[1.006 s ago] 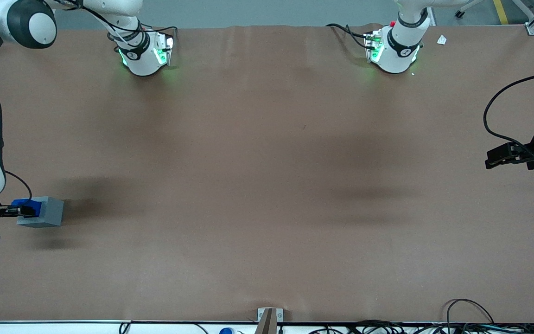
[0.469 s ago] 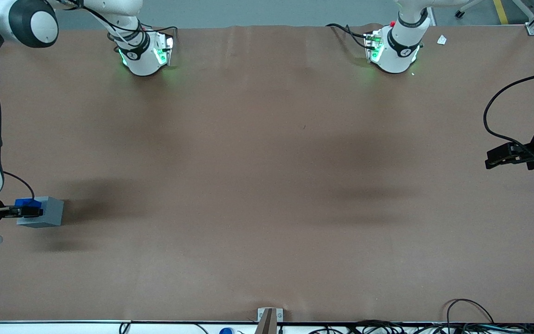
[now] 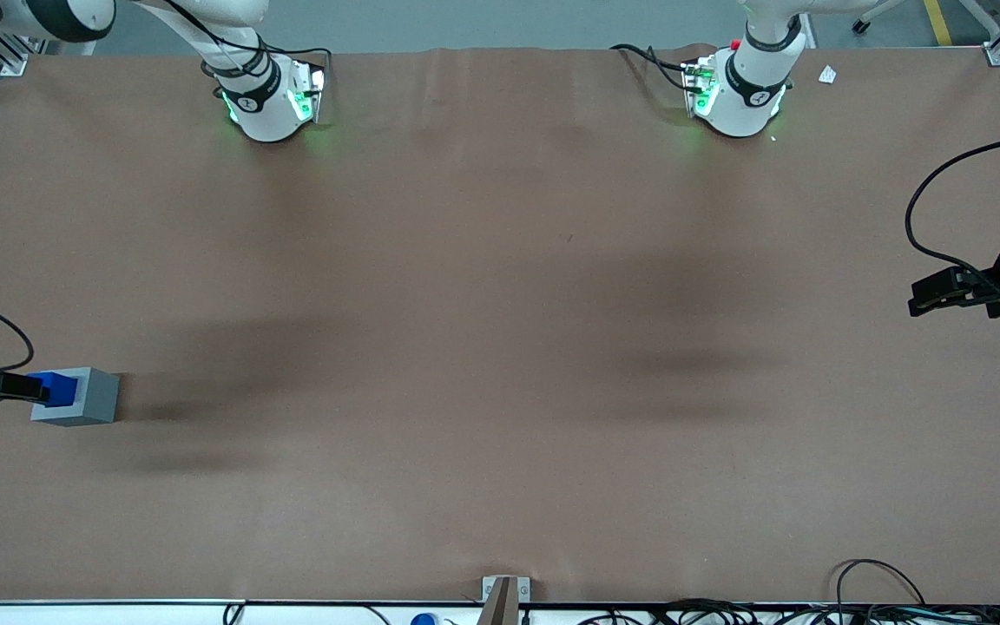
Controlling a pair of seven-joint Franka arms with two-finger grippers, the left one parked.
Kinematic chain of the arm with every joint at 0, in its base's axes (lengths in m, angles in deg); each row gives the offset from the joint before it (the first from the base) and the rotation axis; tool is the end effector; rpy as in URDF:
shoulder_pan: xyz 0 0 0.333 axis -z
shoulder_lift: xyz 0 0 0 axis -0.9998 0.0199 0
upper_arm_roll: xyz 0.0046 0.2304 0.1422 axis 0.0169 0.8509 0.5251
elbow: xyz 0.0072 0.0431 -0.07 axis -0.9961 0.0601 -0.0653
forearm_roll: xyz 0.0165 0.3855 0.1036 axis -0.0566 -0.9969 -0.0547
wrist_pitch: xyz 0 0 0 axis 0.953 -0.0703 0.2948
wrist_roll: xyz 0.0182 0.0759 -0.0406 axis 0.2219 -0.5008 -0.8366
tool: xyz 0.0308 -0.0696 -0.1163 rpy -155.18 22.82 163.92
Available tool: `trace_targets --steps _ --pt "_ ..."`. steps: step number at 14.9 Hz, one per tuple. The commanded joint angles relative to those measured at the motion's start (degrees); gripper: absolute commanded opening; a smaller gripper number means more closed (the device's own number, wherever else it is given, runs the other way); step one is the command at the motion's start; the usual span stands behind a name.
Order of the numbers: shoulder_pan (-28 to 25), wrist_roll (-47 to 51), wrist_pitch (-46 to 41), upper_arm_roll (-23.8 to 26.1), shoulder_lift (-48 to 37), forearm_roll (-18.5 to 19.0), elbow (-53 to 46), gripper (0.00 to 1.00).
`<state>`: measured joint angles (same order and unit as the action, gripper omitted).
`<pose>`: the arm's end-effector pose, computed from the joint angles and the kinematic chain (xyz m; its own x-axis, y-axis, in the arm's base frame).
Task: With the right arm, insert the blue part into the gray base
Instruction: 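Open the right gripper and raise it off the block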
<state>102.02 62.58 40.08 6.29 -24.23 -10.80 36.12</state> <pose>0.6891 -0.1485 0.3924 0.9977 0.0645 -0.0222 0.0650 -0.9976 0.0218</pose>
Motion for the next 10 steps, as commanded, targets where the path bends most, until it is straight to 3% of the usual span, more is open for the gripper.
trace_targets --steps 1,5,10 --pt "-1.56 1.03 0.18 -0.48 -2.01 1.24 2.16 1.0" --pt "-1.39 1.74 0.09 -0.48 -2.8 1.15 2.25 1.0" --pt "-3.93 10.0 -7.47 -0.13 -13.06 0.8 8.11 1.0"
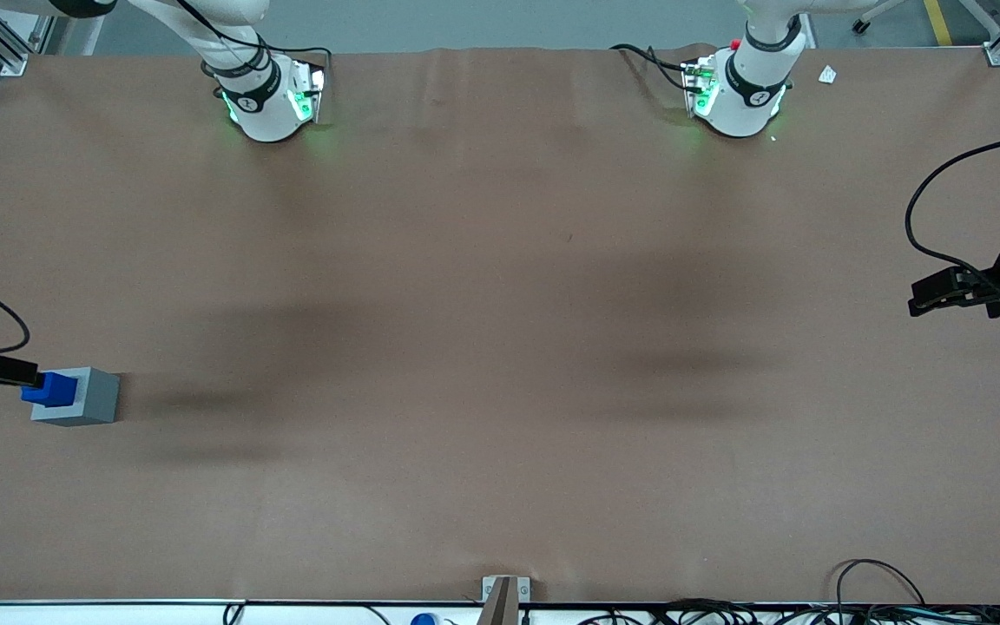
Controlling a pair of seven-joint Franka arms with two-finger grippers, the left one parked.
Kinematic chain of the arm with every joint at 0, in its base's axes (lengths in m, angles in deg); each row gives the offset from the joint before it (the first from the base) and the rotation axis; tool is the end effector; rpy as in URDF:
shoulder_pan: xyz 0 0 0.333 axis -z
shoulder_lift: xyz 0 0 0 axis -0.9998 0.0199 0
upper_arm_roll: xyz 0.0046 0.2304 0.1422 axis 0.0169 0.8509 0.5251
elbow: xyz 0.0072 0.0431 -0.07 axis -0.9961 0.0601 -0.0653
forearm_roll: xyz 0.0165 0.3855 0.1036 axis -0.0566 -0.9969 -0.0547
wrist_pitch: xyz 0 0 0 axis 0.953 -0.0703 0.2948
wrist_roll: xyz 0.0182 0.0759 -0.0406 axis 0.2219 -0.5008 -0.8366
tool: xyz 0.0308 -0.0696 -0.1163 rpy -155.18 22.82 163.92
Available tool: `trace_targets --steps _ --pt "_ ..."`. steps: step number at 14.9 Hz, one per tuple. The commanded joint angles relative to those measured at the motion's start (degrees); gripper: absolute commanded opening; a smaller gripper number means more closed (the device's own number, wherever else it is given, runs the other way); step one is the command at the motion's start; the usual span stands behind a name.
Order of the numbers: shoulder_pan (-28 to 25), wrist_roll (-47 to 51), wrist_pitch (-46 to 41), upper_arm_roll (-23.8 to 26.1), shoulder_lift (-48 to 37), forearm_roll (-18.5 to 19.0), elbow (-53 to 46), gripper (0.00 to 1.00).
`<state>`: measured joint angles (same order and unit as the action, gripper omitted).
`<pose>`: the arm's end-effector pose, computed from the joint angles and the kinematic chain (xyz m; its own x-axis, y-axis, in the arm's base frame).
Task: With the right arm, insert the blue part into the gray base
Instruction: 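Open the right gripper and raise it off the block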
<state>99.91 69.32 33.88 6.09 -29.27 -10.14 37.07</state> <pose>0.6696 -0.1224 0.4364 0.9981 -0.0218 -0.0583 -0.0197 -0.9992 0.0349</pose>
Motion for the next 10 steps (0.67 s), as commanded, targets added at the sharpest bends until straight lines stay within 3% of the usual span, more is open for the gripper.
trace_targets --steps 1,10 --pt "-2.08 4.73 -1.09 0.15 -11.01 0.15 9.89 1.0" --pt "-7.62 9.76 -0.74 0.24 -34.84 -0.56 29.76 1.0"
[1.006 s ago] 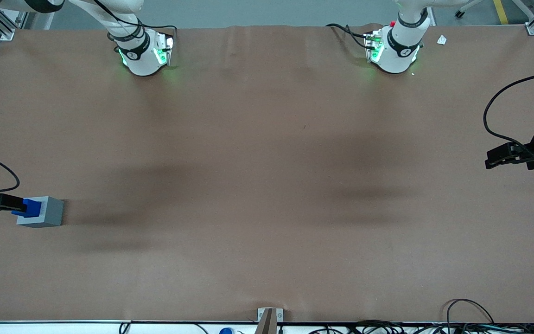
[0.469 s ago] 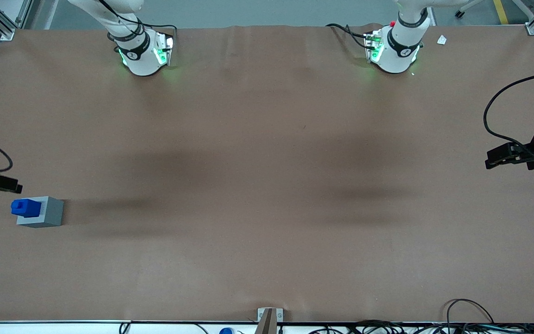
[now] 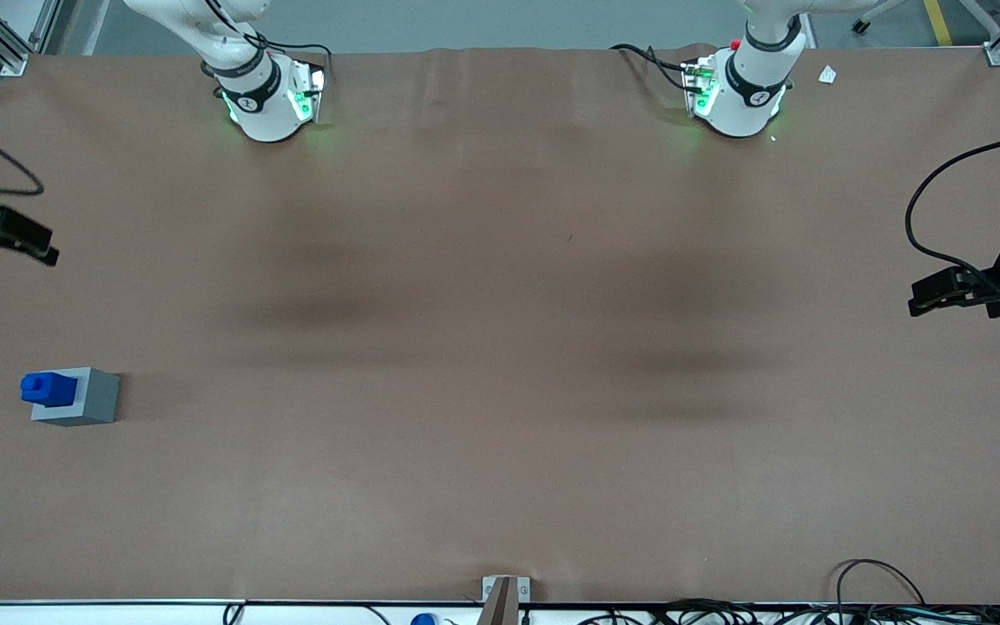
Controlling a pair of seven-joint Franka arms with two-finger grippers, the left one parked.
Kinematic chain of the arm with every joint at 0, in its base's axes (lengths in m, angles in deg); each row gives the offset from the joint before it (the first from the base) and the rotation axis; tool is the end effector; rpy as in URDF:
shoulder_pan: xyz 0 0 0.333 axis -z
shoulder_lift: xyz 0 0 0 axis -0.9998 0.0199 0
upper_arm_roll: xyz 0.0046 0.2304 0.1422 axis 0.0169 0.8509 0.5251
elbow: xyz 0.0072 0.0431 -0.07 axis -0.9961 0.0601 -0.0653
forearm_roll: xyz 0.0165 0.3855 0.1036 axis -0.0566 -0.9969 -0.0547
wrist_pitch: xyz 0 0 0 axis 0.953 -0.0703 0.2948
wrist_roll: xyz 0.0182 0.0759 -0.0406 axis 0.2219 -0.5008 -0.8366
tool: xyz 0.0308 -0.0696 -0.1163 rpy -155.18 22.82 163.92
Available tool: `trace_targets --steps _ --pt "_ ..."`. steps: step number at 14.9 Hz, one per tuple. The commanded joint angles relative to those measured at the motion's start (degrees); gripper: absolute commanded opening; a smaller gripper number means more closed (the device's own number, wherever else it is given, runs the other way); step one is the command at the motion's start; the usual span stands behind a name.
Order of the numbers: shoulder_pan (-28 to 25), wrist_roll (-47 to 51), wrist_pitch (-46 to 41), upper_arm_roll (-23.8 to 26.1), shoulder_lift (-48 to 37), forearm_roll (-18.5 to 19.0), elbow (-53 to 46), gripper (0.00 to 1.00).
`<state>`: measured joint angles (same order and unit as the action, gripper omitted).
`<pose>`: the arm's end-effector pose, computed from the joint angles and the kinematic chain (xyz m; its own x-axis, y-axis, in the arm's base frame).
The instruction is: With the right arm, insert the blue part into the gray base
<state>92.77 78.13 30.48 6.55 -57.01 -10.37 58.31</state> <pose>0.5646 -0.0252 0.5577 0.9991 -0.0433 0.0018 -0.0434 -0.9977 0.0524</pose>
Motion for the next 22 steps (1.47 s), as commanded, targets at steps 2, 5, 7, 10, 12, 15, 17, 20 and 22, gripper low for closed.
trace_targets --steps 2,5,7,10,12,15,17,20,22 --pt "-0.48 0.95 2.48 -0.21 -9.39 -0.33 9.77 1.0" --pt "-0.48 1.03 1.96 -0.3 -10.71 -0.42 9.68 1.0" --pt "-0.48 1.65 1.43 -0.3 -11.33 -1.73 9.68 1.0" --pt "-0.31 3.67 0.99 -0.3 -11.42 -5.24 9.5 1.0" --pt "-0.4 3.59 0.64 -0.39 -11.24 -6.92 9.42 1.0" --pt "-0.13 3.23 0.72 -0.39 -11.16 -6.57 8.28 1.0" --pt "-0.04 2.97 0.64 -0.57 -10.72 -6.57 6.52 1.0" --pt "-0.22 3.06 -0.15 -0.48 -10.72 -6.48 6.43 1.0" --pt "-0.22 3.06 -0.24 -0.48 -10.72 -6.13 6.43 1.0"
